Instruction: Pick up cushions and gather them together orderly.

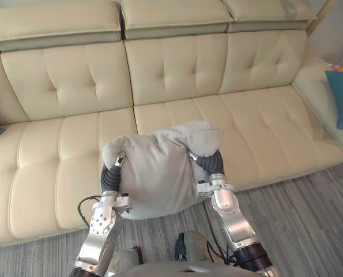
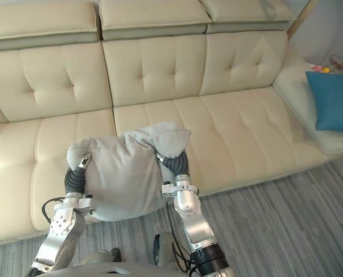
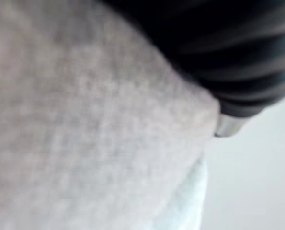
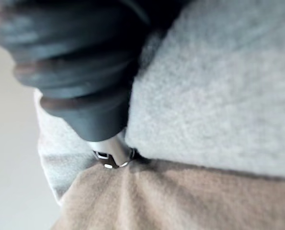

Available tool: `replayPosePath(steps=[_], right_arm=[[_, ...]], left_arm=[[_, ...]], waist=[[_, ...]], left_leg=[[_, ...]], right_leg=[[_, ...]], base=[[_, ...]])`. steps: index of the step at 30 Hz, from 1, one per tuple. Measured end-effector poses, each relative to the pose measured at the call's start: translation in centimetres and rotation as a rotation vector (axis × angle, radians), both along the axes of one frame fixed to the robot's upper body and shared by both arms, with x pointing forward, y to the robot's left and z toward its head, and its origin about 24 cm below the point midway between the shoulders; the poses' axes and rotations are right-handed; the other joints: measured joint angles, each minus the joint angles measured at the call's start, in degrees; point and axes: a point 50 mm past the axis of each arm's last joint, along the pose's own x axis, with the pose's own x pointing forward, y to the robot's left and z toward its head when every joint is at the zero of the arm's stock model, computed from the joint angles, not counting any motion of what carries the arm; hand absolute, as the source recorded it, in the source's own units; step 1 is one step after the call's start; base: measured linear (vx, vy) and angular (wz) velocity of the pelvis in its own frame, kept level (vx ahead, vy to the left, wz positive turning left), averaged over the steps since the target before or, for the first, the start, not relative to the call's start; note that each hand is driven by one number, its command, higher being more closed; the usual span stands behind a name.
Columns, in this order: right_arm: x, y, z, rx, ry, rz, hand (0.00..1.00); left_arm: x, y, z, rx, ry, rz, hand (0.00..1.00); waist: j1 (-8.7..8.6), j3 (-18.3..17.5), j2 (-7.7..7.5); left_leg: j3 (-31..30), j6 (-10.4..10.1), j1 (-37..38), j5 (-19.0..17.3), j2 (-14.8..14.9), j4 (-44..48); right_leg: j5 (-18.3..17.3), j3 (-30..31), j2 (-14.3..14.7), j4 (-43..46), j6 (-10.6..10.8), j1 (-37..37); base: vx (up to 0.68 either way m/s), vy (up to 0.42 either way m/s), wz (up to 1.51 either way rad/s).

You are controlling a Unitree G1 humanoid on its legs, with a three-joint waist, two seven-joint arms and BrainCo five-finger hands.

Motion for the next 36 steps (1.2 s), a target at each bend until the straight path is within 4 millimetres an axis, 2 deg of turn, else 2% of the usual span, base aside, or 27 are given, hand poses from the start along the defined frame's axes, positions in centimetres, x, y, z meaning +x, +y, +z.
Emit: replayPosePath(steps=[1, 2, 6, 8, 10, 12, 17, 21, 26, 33, 36], right_arm=[[-0.4, -0.1, -0.4, 0.007, 0.017, -0.003, 1.00], [-0.4, -0.7, -0.7, -0.020, 0.030, -0.006, 1.00], [-1.2, -1.6, -1.6, -0.019, 0.070, -0.027, 1.00], [-1.7, -1.7, -1.8, -0.003, 0.077, -0.034, 1.00], [-2.2, -1.8, -1.9, 0.014, 0.084, -0.045, 1.00], [-2.3, -1.8, -1.8, 0.018, 0.083, -0.044, 1.00], [-2.6, -2.0, -2.1, 0.017, 0.097, -0.035, 1.00], [-2.6, -2.1, -2.0, 0.018, 0.094, -0.038, 1.00], [-2.5, -2.5, -1.1, 0.027, 0.053, -0.055, 1.00], [-2.5, -2.7, -0.3, 0.029, 0.023, -0.064, 1.00], [-2.3, -2.7, -0.1, 0.030, 0.011, -0.074, 1.00]], left_arm=[[-0.1, 0.0, -0.1, 0.003, 0.005, -0.002, 1.00], [0.0, -0.6, -0.6, -0.023, 0.027, 0.000, 1.00], [0.0, -1.1, -0.9, -0.005, 0.030, -0.041, 1.00], [0.0, -1.2, -1.0, -0.007, 0.030, -0.051, 1.00], [-0.2, -1.2, -1.1, -0.009, 0.036, -0.053, 1.00], [-0.3, -1.2, -1.2, -0.010, 0.039, -0.054, 1.00], [-0.7, -1.2, -1.5, -0.012, 0.055, -0.062, 1.00], [-0.8, -1.2, -1.6, -0.012, 0.057, -0.066, 1.00], [-0.9, -1.6, -1.6, -0.015, 0.059, -0.083, 1.00], [-0.7, -1.9, -1.4, -0.016, 0.052, -0.095, 1.00], [0.0, -2.0, -0.8, -0.013, 0.024, -0.093, 1.00]], waist=[[-0.42, -0.2, -0.71], [-0.18, -0.5, 2.56], [-0.50, -0.6, 2.96], [-0.38, -1.0, 3.39], [-0.26, -1.8, 3.67], [-0.19, -1.8, 3.75], [0.75, -2.1, 4.32], [0.64, -2.4, 4.66], [0.37, -2.6, 4.72], [0.02, -3.9, 4.17], [0.10, -4.5, 3.81]], left_leg=[[-0.7, -1.7, 2.2, -2.3, -1.3, 0.9], [-1.7, -2.0, 1.6, -4.4, 1.2, 2.6], [-3.1, -2.9, 1.2, -4.5, 1.6, 0.3], [-3.1, -2.4, 0.9, 1.7, 2.5, -3.4], [-4.7, -1.9, 1.2, 2.3, 1.7, -4.6], [-6.2, -2.0, 0.6, 2.6, 1.0, -4.3], [-7.8, -2.5, 0.4, 3.0, 0.6, -2.7], [-7.8, -2.8, 0.5, 3.9, 0.6, -4.0], [-7.2, -2.7, 1.8, 5.9, 0.6, -8.7], [-6.2, -2.7, 1.6, 5.9, 0.9, -8.6], [-6.1, -2.6, 0.4, 5.9, 0.9, -8.3]], right_leg=[[13.4, 1.2, 0.7, -10.8, -2.3, 2.0], [14.0, 0.2, 2.3, -11.6, -3.1, 4.1], [14.0, -0.1, 1.8, -17.3, -3.1, 9.8], [14.4, -0.8, 2.1, -20.2, -2.4, 12.8], [16.2, -1.6, 1.5, -25.4, -1.1, 15.7], [17.4, -2.8, 0.8, -28.4, -0.6, 17.3], [18.0, -5.7, 0.1, -31.3, -0.4, 20.8], [18.2, -6.2, -0.1, -31.6, -0.5, 20.7], [18.4, -6.1, -0.1, -32.1, -0.7, 19.9], [18.8, -5.6, 0.3, -32.1, -0.8, 19.4], [19.4, -5.0, 0.3, -32.1, -0.7, 18.2]], base=[[0.40, -0.063, 0.16], [0.37, -0.046, 0.11], [0.19, -0.026, 0.09], [0.14, 0.025, 0.16], [0.07, 0.099, 0.32], [0.03, 0.136, 0.49], [0.00, 0.065, 0.35], [-0.03, 0.011, 0.09], [-0.05, 0.005, -0.01], [-0.02, 0.025, -0.07], [-0.01, 0.047, -0.05]])
